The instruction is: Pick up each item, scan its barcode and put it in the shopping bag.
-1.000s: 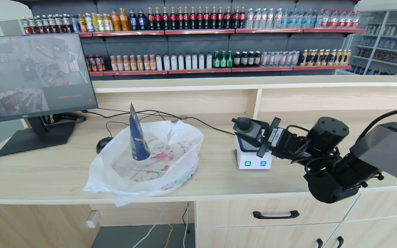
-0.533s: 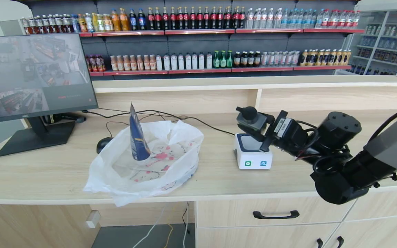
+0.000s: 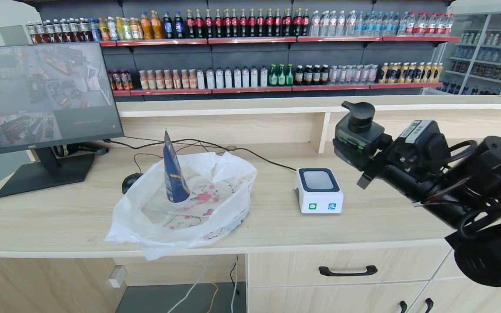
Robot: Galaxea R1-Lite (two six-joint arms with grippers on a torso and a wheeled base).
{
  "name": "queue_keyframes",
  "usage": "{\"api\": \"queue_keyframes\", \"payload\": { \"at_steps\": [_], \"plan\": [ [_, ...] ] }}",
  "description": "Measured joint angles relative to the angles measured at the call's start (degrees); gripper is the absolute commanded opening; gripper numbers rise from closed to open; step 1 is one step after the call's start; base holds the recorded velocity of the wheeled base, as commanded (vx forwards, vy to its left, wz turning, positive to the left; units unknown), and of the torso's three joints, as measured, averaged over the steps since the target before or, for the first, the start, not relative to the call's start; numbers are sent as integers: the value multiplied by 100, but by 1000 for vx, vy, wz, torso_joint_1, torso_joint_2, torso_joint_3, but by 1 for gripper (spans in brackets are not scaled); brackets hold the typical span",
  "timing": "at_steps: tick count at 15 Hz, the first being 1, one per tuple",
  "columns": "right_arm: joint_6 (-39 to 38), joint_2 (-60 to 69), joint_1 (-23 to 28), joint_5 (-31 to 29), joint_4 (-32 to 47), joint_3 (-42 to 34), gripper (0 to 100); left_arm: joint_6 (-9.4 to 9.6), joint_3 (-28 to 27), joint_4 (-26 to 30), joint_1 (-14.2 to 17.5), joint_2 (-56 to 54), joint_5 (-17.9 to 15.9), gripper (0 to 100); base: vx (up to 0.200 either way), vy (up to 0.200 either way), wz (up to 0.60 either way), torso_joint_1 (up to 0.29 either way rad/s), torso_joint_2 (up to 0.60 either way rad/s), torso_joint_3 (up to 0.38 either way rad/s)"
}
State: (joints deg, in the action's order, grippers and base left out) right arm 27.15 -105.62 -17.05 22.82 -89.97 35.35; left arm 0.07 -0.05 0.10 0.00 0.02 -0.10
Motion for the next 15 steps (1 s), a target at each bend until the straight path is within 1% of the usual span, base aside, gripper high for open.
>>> {"api": "queue_keyframes", "payload": {
  "at_steps": [3,5,7,8,10,11,15],
  "plan": [
    [-427,755,-100,-638,0,-840,0,2,0,0,0,0,0,100,0,0,0,0,0,0],
    [-1075,1209,-135,-1158,6,-1340,0,2,0,0,0,0,0,100,0,0,0,0,0,0],
    [-1888,1524,-152,-1623,2,-1579,0,2,2,0,0,0,2,100,0,0,0,0,0,0],
    [-2176,1624,-157,-1714,0,-1636,0,2,2,0,0,0,0,100,0,0,0,0,0,0],
    [-2480,1736,-155,-1741,0,-1810,0,9,2,0,0,0,0,100,0,0,0,0,0,0],
    [-2530,1766,-152,-1763,6,-1918,0,9,2,0,0,0,0,100,0,0,0,0,0,0],
    [-2790,1866,-140,-2220,5,-2053,0,6,0,0,0,0,0,100,0,0,0,0,0,0]
  ]
}}
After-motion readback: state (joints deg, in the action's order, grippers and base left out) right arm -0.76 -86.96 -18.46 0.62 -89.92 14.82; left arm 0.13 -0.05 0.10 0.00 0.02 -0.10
